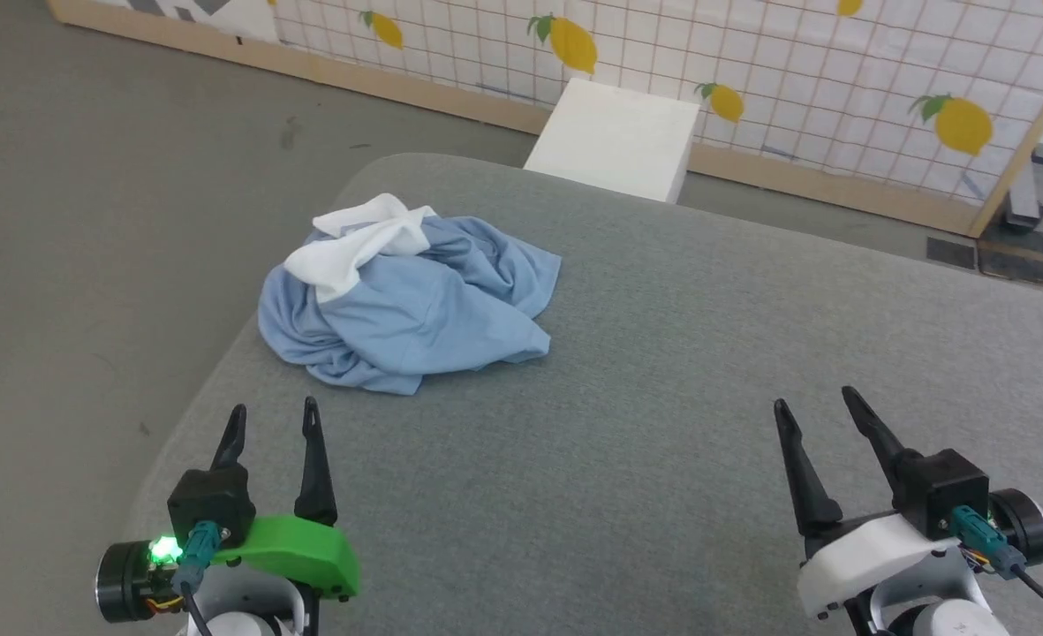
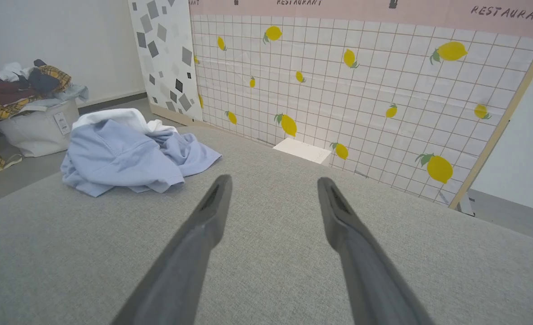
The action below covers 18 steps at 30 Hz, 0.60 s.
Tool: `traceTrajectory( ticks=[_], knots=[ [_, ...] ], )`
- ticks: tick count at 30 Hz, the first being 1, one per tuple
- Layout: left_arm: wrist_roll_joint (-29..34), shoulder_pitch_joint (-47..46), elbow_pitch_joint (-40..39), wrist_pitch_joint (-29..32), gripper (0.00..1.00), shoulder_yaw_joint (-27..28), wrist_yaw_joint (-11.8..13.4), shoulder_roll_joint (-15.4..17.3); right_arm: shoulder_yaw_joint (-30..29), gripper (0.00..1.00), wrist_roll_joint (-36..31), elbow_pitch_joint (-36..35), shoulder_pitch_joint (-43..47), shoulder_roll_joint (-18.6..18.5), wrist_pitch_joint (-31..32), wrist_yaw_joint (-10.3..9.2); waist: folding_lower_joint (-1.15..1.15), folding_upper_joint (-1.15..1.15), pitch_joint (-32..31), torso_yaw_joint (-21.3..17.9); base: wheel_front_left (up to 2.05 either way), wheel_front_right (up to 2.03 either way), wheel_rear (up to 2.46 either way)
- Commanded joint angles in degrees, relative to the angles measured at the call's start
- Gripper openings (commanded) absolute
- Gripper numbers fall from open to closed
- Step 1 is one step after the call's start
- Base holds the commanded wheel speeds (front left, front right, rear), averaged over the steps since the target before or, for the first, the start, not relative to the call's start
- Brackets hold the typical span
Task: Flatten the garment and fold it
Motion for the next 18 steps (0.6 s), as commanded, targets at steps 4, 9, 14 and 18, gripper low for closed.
traceTrajectory(
  ticks=[4,9,14,18],
  knots=[
    [-0.5,0.6,0.6,-1.0,1.00,-0.1,0.7,0.0,0.1,1.00,0.2,0.5,-1.0,0.1,-0.9,-0.06,0.00,0.00,-0.1,1.7,0.00,0.00,0.00],
    [-1.0,0.7,1.1,-1.6,1.00,-0.2,1.0,-0.1,0.2,1.00,0.4,0.8,-1.1,0.1,-1.3,-0.06,0.00,0.00,-0.2,3.2,0.00,0.00,0.00],
    [-1.3,0.7,1.4,-2.2,1.00,-0.2,1.4,-0.1,0.3,1.00,0.4,1.1,-1.2,0.1,-1.8,-0.07,0.00,0.00,-0.4,4.8,0.00,0.00,0.00],
    [-1.5,0.7,1.6,-2.7,1.00,-0.2,1.6,-0.1,0.4,1.00,0.5,1.3,-1.4,0.1,-2.2,-0.07,0.00,0.00,-0.4,6.0,0.00,0.00,0.00]
  ],
)
